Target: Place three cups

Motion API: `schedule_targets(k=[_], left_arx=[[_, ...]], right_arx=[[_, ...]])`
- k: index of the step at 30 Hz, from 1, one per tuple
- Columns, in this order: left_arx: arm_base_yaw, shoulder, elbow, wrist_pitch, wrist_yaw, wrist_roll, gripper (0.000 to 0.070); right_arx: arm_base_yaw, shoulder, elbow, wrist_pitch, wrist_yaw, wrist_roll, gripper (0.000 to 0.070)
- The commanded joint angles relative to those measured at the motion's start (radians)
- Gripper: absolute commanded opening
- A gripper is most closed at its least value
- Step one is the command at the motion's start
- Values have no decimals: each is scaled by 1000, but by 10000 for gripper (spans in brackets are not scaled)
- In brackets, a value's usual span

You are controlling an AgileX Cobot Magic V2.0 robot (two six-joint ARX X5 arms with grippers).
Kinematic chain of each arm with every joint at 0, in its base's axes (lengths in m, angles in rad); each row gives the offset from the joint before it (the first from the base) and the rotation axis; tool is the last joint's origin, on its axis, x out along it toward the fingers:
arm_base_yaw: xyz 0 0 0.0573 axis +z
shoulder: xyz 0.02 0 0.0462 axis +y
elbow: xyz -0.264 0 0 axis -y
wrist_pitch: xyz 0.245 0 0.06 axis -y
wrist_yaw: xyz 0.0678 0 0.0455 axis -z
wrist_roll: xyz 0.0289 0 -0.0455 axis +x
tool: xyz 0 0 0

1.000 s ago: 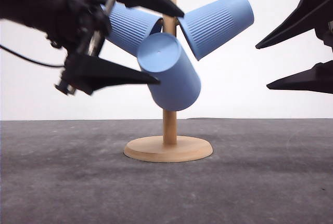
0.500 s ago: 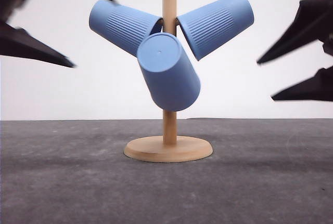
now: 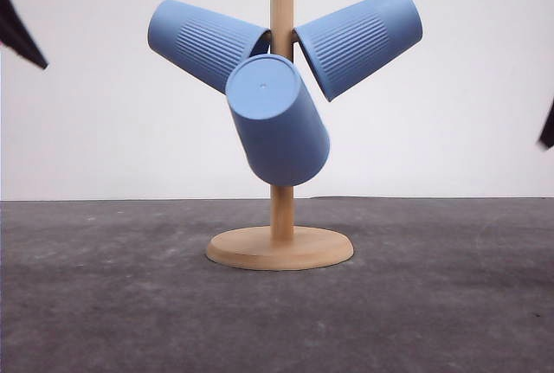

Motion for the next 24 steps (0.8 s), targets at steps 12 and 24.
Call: schedule_targets(k=[12, 24], left_arx=[[-120, -49, -48, 60, 17, 55, 435], [-265, -47, -46, 95, -29, 279, 0]], right_arx=[[2, -215, 16, 6, 66, -94, 253], [2, -211, 16, 3, 66, -100, 19]])
